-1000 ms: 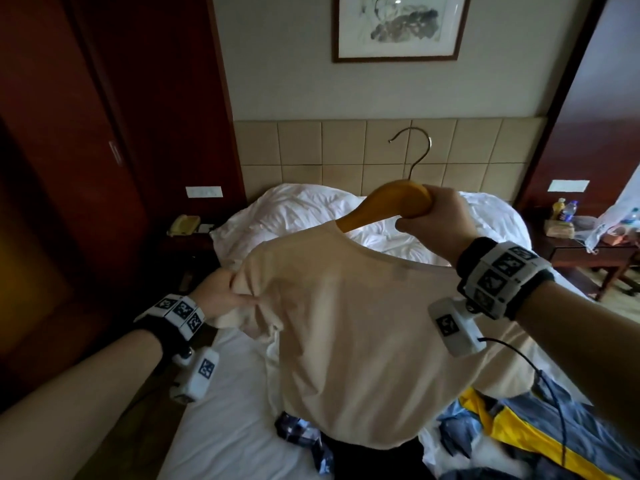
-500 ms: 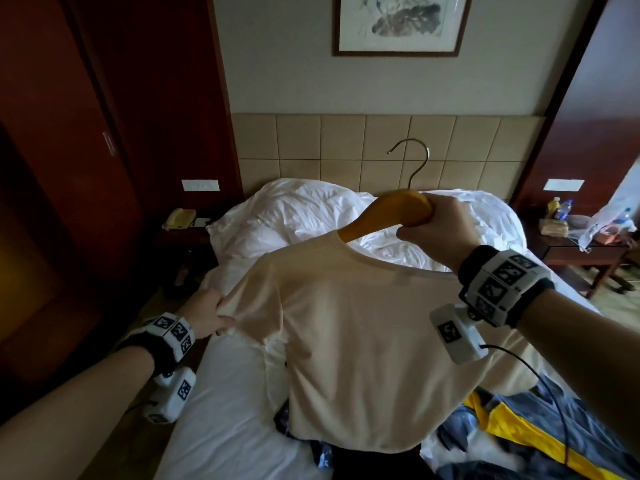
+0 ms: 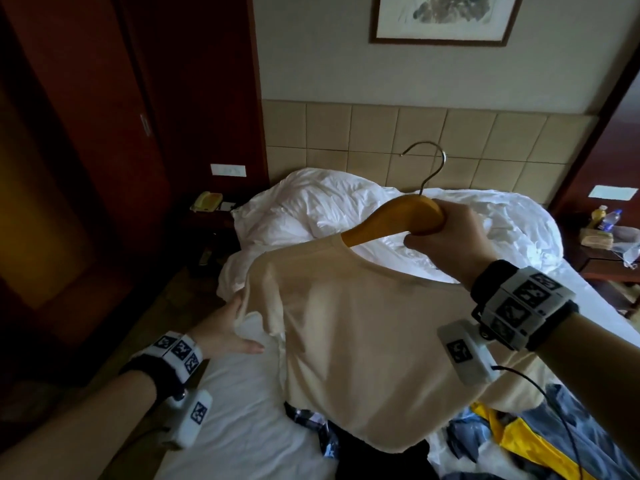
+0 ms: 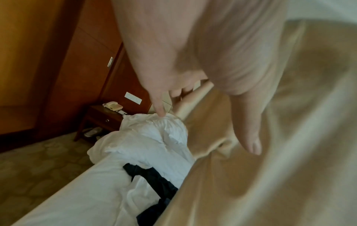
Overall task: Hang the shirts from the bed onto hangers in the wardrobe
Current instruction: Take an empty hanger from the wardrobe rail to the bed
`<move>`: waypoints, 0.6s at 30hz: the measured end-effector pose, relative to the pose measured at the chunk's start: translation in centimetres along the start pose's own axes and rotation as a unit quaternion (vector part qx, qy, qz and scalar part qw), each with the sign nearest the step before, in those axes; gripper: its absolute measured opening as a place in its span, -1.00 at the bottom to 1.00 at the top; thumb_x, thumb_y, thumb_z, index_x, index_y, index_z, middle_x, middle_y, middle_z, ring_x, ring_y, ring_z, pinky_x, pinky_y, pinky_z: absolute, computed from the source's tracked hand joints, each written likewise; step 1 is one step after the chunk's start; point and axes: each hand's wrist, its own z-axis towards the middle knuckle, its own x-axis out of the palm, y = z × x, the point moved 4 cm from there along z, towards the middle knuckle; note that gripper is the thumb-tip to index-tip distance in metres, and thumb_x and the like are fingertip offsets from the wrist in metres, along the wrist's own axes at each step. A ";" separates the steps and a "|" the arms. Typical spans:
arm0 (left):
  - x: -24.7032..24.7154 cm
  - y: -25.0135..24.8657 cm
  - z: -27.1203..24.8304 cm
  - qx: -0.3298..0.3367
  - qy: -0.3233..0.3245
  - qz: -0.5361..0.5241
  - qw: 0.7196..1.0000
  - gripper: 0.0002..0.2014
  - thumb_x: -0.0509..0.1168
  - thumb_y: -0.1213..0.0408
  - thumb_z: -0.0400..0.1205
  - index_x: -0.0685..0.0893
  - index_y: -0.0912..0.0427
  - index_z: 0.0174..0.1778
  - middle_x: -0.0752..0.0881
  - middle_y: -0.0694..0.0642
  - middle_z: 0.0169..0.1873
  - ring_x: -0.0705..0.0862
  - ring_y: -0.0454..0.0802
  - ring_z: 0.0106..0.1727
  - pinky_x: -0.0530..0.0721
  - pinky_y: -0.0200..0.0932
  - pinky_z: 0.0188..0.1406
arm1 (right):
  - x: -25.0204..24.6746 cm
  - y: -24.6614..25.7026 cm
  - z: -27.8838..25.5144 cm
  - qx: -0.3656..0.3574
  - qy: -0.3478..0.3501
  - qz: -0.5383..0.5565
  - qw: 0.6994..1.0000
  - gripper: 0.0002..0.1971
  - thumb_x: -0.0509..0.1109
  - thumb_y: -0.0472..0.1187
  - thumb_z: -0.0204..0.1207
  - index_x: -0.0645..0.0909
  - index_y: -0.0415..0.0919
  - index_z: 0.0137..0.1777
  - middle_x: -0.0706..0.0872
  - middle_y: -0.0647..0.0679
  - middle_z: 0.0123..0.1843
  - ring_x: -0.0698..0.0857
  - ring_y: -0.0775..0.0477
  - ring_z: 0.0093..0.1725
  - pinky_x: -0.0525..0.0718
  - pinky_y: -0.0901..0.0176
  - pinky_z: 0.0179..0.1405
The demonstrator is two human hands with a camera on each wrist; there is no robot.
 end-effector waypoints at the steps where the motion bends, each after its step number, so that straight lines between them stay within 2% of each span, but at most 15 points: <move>1: 0.9 0.2 0.1 0.005 -0.024 -0.014 1.000 0.06 0.71 0.07 0.29 0.21 -0.15 0.62 0.44 -0.25 0.42 0.43 -0.22 0.47 0.46 -0.15 0.48 | 0.0 0.1 0.0 -0.010 0.005 -0.001 1.000 -0.72 0.60 -0.37 0.25 0.73 -0.27 -0.03 0.74 -0.18 -0.27 0.64 -0.12 -0.30 0.69 -0.07 -0.24; 3: 2.4 0.2 0.0 -0.022 -0.098 -0.066 0.993 -0.31 0.71 0.13 0.29 0.58 -0.05 0.31 0.68 -0.18 0.14 0.65 -0.15 0.26 0.63 -0.35 0.11 | -0.3 0.4 0.2 -0.030 0.011 -0.002 1.000 -0.76 0.60 -0.36 0.25 0.72 -0.26 -0.08 0.71 -0.14 -0.32 0.61 -0.11 -0.33 0.61 0.03 -0.30; 5: 3.5 -0.1 -0.2 -0.063 -0.156 -0.082 0.982 -0.64 0.68 0.16 0.36 0.68 0.05 -0.03 0.71 -0.15 -0.14 0.70 -0.20 -0.04 0.57 -0.47 -0.25 | -1.2 0.5 0.3 -0.034 0.012 0.005 0.999 -0.80 0.59 -0.36 0.25 0.72 -0.24 -0.12 0.67 -0.08 -0.36 0.59 -0.07 -0.35 0.54 0.14 -0.32; 7: 4.0 -0.6 -0.1 -0.078 -0.193 -0.047 0.977 -0.70 0.64 0.07 0.40 0.70 0.13 -0.18 0.72 -0.08 -0.25 0.72 -0.12 -0.14 0.58 -0.36 -0.32 | -2.3 0.3 0.2 -0.037 0.011 0.006 0.999 -0.80 0.60 -0.36 0.26 0.73 -0.25 -0.12 0.67 -0.05 -0.37 0.58 -0.02 -0.34 0.52 0.18 -0.31; 10: 4.4 -0.7 -0.1 -0.116 -0.210 0.048 0.970 -0.62 0.58 -0.12 0.41 0.62 0.07 -0.30 0.72 0.00 -0.29 0.72 -0.02 -0.21 0.60 -0.20 -0.36 | -3.8 -0.4 0.0 -0.045 0.010 -0.009 0.999 -0.78 0.61 -0.34 0.23 0.73 -0.28 -0.12 0.64 -0.02 -0.40 0.57 -0.02 -0.35 0.48 0.20 -0.34; 12: 4.9 -0.2 0.0 -0.151 -0.174 0.098 0.968 -0.61 0.56 -0.17 0.41 0.61 0.05 -0.22 0.75 0.06 -0.18 0.73 0.03 -0.14 0.69 -0.14 -0.22 | -4.5 -1.1 -0.2 -0.041 0.008 -0.017 0.999 -0.78 0.61 -0.34 0.23 0.72 -0.28 -0.12 0.62 -0.02 -0.41 0.57 -0.06 -0.32 0.48 0.17 -0.32; 14: 4.7 -0.9 -0.2 -0.138 -0.138 0.139 0.971 -0.58 0.58 -0.18 0.33 0.62 -0.05 -0.08 0.76 0.01 -0.02 0.74 0.04 0.03 0.73 -0.07 0.00 | -5.1 -1.8 -0.5 -0.042 0.008 -0.021 0.999 -0.78 0.61 -0.34 0.23 0.72 -0.29 -0.12 0.61 -0.01 -0.41 0.58 -0.08 -0.32 0.47 0.15 -0.35; 15: 4.2 -1.9 -0.6 -0.116 -0.132 0.161 0.971 -0.50 0.59 -0.20 0.27 0.61 -0.11 0.02 0.72 -0.04 0.08 0.72 0.04 0.14 0.70 -0.08 0.09 | -5.2 -2.1 -0.6 -0.047 0.011 -0.024 0.999 -0.78 0.60 -0.35 0.23 0.71 -0.28 -0.12 0.61 -0.01 -0.40 0.58 -0.09 -0.32 0.47 0.16 -0.37; 16: 3.5 -3.3 -0.9 -0.091 -0.132 0.183 0.970 -0.35 0.63 -0.18 0.24 0.58 -0.15 0.20 0.64 -0.06 0.20 0.63 0.04 0.31 0.61 -0.09 0.21 | -5.2 -2.3 -0.7 -0.053 0.015 -0.027 0.998 -0.77 0.60 -0.35 0.23 0.71 -0.27 -0.11 0.63 -0.02 -0.37 0.61 -0.10 -0.30 0.46 0.16 -0.38; 17: 2.8 -5.2 -1.4 -0.051 -0.136 0.186 0.972 -0.16 0.66 -0.12 0.26 0.45 -0.17 0.45 0.52 -0.08 0.36 0.49 0.02 0.46 0.48 -0.09 0.35 | -5.2 -2.4 -0.7 -0.057 0.018 -0.031 0.998 -0.77 0.60 -0.35 0.22 0.71 -0.26 -0.11 0.65 -0.03 -0.33 0.63 -0.12 -0.26 0.46 0.17 -0.39; 18: 2.1 -7.4 -2.1 -0.010 -0.141 0.167 0.976 0.00 0.68 -0.04 0.29 0.27 -0.17 0.60 0.40 -0.11 0.45 0.35 -0.05 0.54 0.35 -0.12 0.44 | -5.2 -2.5 -0.8 -0.061 0.021 -0.036 0.997 -0.77 0.60 -0.35 0.22 0.71 -0.26 -0.12 0.66 -0.04 -0.31 0.63 -0.13 -0.23 0.46 0.19 -0.39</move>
